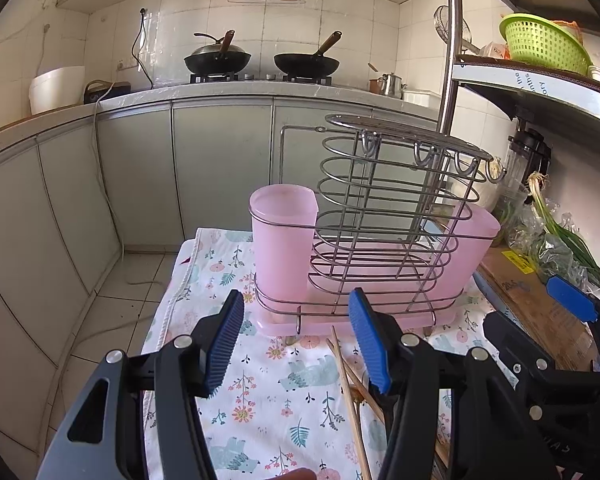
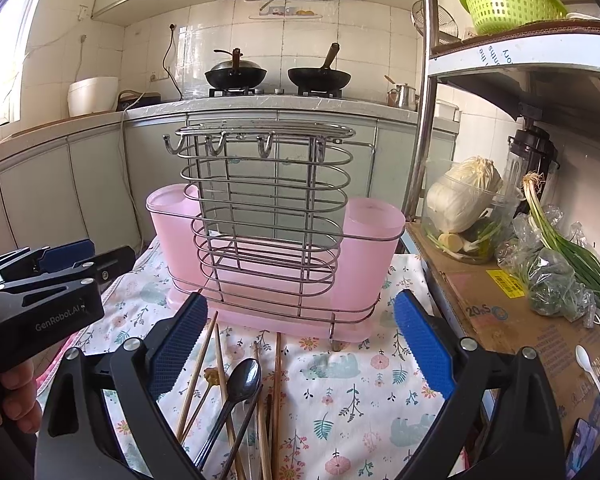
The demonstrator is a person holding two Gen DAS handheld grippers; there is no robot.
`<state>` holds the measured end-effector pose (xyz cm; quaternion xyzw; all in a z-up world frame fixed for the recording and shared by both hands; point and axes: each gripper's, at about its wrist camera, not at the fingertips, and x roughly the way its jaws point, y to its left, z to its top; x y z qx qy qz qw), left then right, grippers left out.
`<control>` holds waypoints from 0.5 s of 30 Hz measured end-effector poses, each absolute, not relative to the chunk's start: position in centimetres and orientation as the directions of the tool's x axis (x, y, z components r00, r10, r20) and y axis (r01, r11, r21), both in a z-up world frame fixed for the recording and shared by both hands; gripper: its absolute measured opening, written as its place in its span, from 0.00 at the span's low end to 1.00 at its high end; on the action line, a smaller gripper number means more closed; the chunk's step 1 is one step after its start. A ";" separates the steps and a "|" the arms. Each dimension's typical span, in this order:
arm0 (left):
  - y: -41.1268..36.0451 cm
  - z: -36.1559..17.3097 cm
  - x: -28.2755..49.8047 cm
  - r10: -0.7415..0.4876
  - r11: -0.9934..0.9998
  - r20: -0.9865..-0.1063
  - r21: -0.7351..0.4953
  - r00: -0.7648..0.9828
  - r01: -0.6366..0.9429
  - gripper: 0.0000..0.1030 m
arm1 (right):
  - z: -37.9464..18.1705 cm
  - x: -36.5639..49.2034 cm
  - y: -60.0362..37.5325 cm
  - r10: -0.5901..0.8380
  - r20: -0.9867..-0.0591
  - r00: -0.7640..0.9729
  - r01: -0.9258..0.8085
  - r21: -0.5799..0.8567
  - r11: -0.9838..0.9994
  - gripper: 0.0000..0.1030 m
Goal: Organize utensils
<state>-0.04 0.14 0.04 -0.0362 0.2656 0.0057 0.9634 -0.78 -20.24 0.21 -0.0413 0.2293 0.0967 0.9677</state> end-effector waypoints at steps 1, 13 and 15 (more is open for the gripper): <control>0.2 0.0 -0.1 -0.008 0.997 -0.512 -0.067 0.859 -0.031 0.52 | 0.2 -0.8 -20.2 0.169 -0.452 0.876 -0.206 -0.036 0.978 0.92; 0.2 0.1 -0.1 -0.008 0.997 -0.513 -0.067 0.858 -0.030 0.52 | 0.2 -0.8 -20.2 0.168 -0.451 0.876 -0.206 -0.036 0.978 0.92; 0.2 0.2 -0.2 -0.009 0.997 -0.513 -0.068 0.858 -0.030 0.52 | 0.2 -0.8 -20.2 0.168 -0.451 0.877 -0.206 -0.037 0.978 0.92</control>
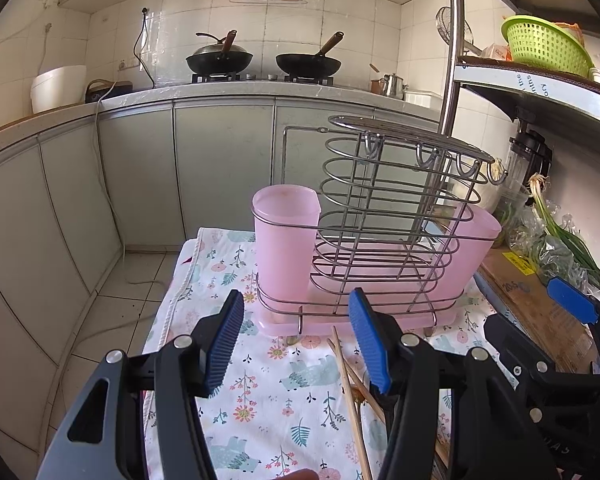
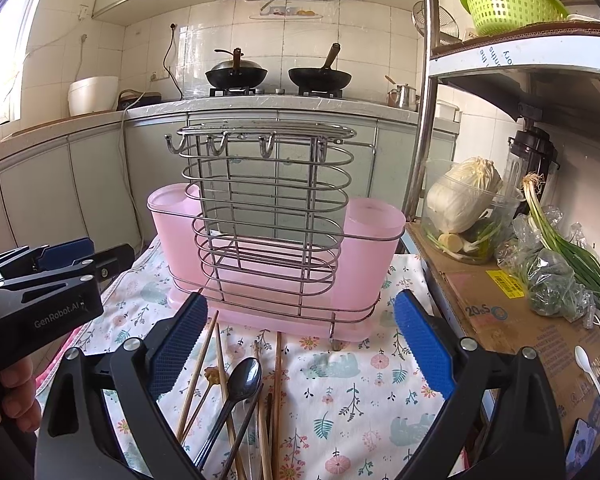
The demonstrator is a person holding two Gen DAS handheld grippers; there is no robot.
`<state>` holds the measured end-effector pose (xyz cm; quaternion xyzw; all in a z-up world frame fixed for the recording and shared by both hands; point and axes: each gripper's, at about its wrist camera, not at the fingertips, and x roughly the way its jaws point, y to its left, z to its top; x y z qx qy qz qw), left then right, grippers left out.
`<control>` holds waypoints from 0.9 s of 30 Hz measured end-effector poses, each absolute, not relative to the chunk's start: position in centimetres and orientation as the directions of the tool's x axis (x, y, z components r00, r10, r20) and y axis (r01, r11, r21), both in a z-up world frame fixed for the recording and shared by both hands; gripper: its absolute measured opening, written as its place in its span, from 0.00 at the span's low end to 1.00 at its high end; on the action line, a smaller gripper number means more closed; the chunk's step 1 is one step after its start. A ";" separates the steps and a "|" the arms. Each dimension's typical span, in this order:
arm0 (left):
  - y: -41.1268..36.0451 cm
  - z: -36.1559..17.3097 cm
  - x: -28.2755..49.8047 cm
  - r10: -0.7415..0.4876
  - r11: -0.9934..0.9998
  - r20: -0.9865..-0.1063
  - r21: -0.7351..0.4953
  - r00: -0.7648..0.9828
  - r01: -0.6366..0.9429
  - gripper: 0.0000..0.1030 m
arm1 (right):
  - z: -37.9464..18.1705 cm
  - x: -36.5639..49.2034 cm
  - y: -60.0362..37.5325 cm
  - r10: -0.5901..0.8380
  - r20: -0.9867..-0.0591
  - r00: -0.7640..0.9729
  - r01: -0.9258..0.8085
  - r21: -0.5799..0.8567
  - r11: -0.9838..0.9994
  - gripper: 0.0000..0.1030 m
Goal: Organize utensils
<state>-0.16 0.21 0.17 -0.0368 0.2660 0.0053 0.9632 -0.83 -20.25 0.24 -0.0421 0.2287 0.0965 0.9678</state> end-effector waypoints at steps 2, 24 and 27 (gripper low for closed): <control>0.2 0.2 -0.2 -0.008 0.997 -0.512 -0.066 0.859 -0.031 0.52 | 0.2 -0.8 -20.2 0.167 -0.452 0.876 -0.206 -0.037 0.978 0.92; 0.7 0.7 -0.4 -0.006 0.997 -0.507 -0.073 0.862 -0.036 0.52 | 0.6 -1.2 -19.9 0.165 -0.445 0.880 -0.209 -0.052 0.977 0.92; 0.8 1.0 -0.5 -0.004 0.997 -0.503 -0.074 0.864 -0.038 0.52 | 0.7 -1.3 -19.9 0.165 -0.437 0.884 -0.207 -0.050 0.977 0.92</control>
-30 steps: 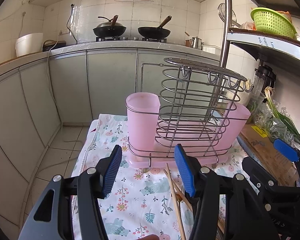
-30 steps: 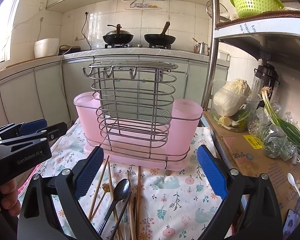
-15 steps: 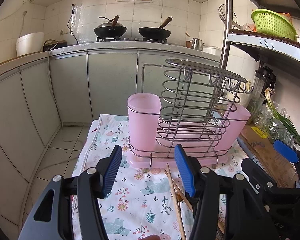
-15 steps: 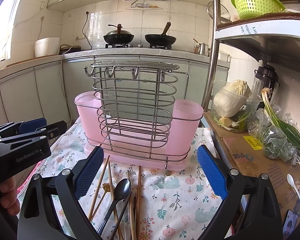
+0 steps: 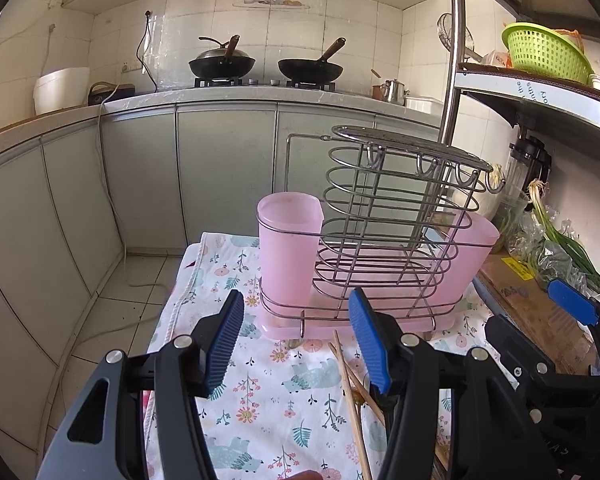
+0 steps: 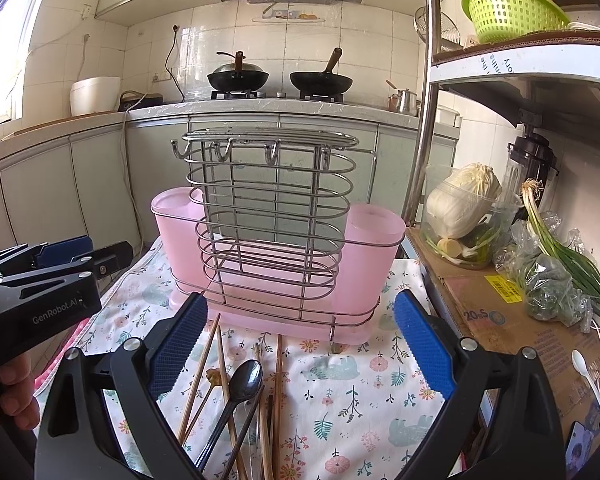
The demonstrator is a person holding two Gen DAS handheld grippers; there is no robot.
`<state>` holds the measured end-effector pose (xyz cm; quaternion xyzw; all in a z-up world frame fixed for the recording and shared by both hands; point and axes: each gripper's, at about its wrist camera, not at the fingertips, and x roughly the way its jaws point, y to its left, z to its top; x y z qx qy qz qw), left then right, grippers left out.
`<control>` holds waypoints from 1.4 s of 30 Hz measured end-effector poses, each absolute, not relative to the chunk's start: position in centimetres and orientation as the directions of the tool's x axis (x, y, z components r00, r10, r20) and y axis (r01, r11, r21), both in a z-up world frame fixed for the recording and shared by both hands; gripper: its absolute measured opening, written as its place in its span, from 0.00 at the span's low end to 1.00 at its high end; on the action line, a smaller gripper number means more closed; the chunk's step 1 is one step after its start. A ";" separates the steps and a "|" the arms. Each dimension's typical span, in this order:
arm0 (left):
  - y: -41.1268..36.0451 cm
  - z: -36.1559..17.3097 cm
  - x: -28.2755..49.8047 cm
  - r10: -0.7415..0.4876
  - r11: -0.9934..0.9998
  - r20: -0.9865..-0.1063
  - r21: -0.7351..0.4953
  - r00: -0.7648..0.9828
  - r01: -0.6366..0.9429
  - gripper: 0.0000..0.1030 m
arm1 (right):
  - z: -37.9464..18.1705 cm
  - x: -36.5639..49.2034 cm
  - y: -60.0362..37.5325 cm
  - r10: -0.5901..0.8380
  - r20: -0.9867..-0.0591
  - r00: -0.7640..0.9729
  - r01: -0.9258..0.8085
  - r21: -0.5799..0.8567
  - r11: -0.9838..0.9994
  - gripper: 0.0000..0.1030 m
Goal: Organize utensils
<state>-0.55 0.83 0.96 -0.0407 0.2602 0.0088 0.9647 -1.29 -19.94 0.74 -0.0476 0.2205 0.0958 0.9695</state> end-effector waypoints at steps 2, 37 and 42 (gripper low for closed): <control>0.8 1.0 -0.6 -0.005 0.997 -0.502 -0.074 0.865 -0.038 0.52 | 0.9 -1.3 -20.0 0.164 -0.432 0.887 -0.205 -0.050 0.977 0.92; 0.5 -2.7 1.0 -0.033 0.996 -0.631 -0.084 0.775 -0.027 0.52 | -0.3 -1.0 -22.9 0.121 -0.434 0.893 -0.137 -0.005 0.991 0.92; 0.6 -3.8 1.8 -0.050 0.994 -0.672 -0.102 0.739 -0.026 0.52 | -0.9 -0.9 -23.6 0.122 -0.448 0.886 -0.133 0.008 0.991 0.92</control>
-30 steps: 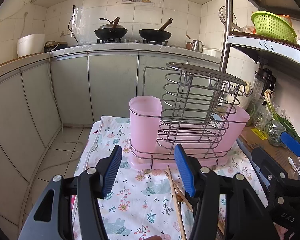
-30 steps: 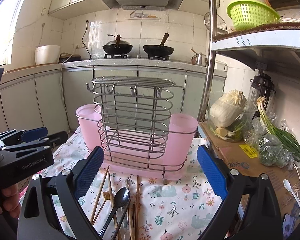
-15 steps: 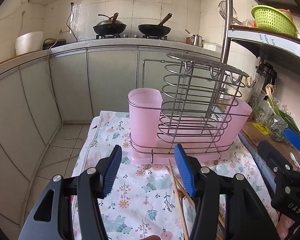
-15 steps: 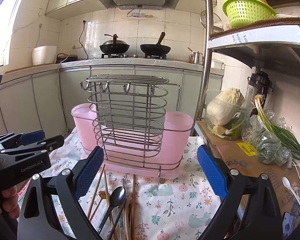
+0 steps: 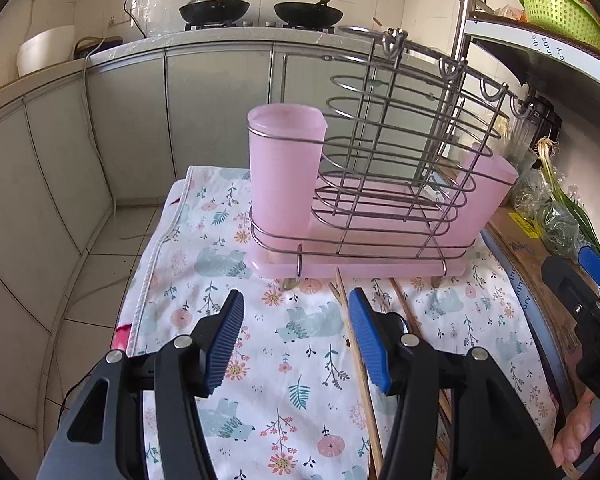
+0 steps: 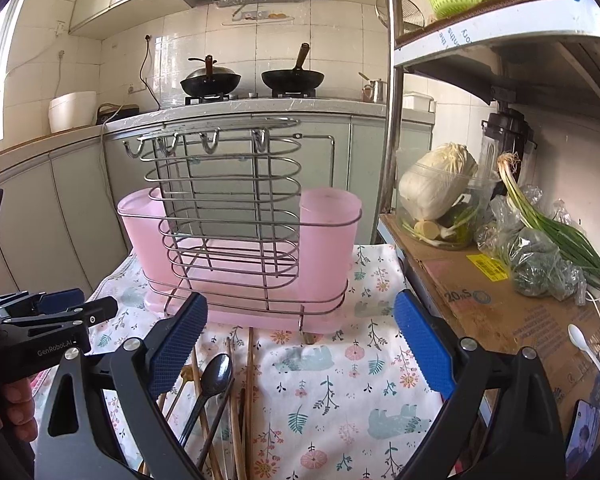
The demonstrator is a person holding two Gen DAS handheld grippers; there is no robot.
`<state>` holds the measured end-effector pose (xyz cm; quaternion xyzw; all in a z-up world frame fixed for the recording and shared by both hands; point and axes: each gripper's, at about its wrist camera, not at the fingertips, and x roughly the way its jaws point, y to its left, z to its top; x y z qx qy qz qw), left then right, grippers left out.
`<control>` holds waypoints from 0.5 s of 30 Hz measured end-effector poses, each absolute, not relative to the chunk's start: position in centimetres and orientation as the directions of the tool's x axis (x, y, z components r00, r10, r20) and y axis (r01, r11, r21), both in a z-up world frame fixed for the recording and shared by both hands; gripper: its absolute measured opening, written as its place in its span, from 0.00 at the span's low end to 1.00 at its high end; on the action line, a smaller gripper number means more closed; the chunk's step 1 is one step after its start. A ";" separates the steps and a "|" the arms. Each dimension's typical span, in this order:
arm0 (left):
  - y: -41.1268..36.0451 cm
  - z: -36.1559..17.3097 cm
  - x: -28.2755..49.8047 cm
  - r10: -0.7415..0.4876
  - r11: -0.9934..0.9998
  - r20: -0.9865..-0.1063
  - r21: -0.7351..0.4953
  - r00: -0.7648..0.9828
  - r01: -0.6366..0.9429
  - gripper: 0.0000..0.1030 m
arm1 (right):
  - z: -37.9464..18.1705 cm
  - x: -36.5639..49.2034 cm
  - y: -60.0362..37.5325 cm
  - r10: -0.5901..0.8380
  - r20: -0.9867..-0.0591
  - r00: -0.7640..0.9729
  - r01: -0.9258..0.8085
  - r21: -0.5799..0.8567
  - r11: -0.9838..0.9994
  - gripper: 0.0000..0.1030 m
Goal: Organize utensils
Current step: 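Grasp a wooden chopstick with the left tool while the right tool grasps another chopstick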
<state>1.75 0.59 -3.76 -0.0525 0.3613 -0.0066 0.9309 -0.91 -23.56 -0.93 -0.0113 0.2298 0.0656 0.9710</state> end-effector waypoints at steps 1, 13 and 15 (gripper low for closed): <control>0.6 -3.9 1.9 -0.054 0.994 -0.679 -0.109 0.732 -0.028 0.52 | -1.1 -0.9 -23.7 0.124 -0.452 0.884 -0.133 0.012 0.991 0.92; -0.2 -6.4 3.3 -0.078 0.993 -0.760 -0.119 0.646 -0.020 0.45 | -2.8 -0.2 -24.5 0.150 -0.508 0.848 -0.151 0.040 0.988 0.86; -0.4 -6.9 3.8 -0.107 0.990 -0.775 -0.138 0.623 -0.002 0.45 | -3.1 0.0 -24.5 0.158 -0.521 0.839 -0.158 0.045 0.987 0.82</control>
